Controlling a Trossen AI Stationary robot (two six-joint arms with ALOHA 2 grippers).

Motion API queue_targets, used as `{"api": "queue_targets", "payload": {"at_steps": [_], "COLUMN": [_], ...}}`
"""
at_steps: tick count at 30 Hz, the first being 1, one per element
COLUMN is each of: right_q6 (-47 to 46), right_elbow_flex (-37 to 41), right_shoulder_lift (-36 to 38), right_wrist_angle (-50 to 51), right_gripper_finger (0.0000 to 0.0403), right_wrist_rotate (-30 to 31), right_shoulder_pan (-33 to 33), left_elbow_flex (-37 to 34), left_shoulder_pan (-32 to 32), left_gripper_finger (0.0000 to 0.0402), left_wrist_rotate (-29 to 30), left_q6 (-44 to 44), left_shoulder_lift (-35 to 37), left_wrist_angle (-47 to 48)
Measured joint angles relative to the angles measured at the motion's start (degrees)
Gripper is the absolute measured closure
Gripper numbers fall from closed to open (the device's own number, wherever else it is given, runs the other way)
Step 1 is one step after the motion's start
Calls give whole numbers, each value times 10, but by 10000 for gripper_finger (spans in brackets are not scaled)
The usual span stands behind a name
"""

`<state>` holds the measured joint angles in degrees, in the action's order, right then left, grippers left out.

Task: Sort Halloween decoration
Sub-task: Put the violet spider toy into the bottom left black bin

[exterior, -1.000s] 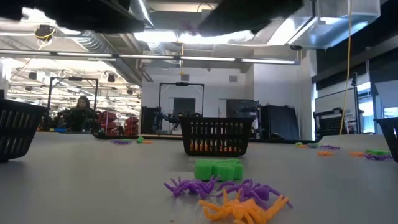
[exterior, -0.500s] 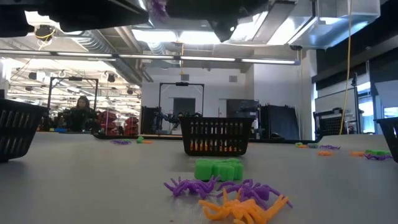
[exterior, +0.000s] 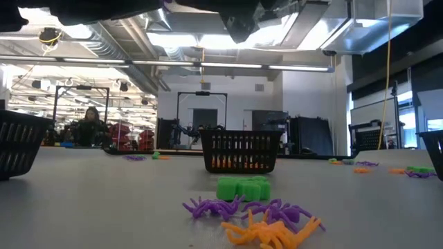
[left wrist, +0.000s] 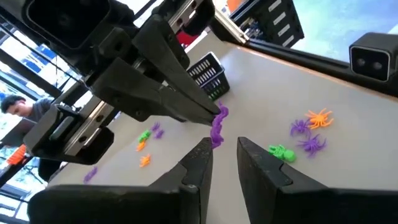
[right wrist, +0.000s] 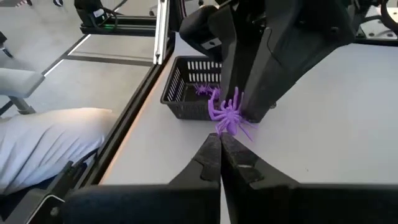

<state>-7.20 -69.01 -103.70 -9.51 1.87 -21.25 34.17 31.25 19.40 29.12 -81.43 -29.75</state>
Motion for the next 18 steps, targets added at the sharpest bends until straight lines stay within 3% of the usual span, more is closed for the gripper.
{"api": "queue_targets", "payload": {"at_steps": [18], "right_q6": [-2], "right_elbow_flex": [0], "right_shoulder_lift": [-5], "right_wrist_angle": [-30], "right_gripper_finger": [403], "right_wrist_rotate": [0], "right_shoulder_pan": [4], "left_elbow_flex": [0], "left_shoulder_pan": [0], "left_gripper_finger": [335], "left_wrist_rotate": [-5], "left_q6": [1], "left_shoulder_lift": [0], "left_wrist_angle": [-25]}}
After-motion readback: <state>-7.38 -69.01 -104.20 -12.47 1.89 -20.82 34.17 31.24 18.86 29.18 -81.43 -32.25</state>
